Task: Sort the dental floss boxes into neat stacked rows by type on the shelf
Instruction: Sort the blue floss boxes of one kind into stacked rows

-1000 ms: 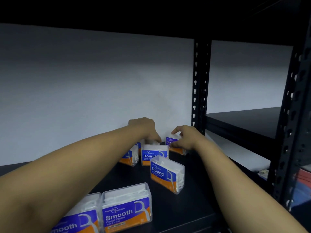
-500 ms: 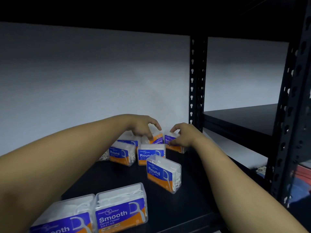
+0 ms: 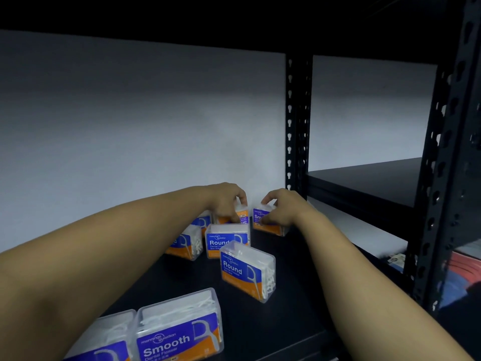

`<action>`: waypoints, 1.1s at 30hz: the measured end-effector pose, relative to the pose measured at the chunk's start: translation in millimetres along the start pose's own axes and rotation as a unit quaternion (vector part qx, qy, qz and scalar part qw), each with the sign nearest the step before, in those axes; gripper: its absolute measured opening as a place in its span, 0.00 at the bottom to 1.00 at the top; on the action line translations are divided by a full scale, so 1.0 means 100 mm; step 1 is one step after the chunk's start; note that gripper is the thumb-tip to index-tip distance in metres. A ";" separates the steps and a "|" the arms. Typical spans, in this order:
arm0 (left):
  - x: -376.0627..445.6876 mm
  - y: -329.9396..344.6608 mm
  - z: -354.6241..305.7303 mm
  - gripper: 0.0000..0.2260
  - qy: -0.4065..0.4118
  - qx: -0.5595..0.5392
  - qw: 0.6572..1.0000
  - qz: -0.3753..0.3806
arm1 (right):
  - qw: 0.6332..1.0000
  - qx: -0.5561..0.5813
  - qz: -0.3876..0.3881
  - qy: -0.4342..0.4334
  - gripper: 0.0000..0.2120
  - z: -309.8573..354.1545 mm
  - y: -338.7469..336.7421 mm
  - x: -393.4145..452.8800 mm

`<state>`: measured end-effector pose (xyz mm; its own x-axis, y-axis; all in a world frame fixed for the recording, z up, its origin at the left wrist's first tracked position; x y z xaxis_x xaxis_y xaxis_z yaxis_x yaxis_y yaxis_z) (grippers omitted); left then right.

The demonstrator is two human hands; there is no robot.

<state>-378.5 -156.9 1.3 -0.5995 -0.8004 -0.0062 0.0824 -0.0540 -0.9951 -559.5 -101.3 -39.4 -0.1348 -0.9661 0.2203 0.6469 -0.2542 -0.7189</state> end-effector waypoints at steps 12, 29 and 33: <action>-0.13 -0.04 0.28 0.18 -0.001 -0.145 0.989 -0.012 | 0.999 -0.031 -0.009 0.011 0.25 -0.05 0.01 0.08; 0.01 -0.14 -0.04 0.19 0.047 0.082 0.994 -0.048 | 0.997 -0.062 0.022 -0.028 0.28 -0.05 0.03 0.03; -0.19 -0.28 0.03 0.22 0.051 0.057 0.993 -0.087 | 0.999 -0.022 0.001 -0.041 0.28 0.01 -0.13 -0.05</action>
<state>-366.7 -142.2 29.1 -0.6896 -0.7087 0.1488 0.0569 -0.2579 -0.9645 -566.2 -92.8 -30.1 -0.0706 -0.9599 0.2712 0.6133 -0.2562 -0.7471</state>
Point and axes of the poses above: each hand's wrist, its own x-axis towards the middle knuckle, its own y-axis out of the palm, z = x × y, the point moved 1 cm from there along x, towards the middle knuckle, and after that the axes turned 10 degrees about x, right-handed, at the moved point
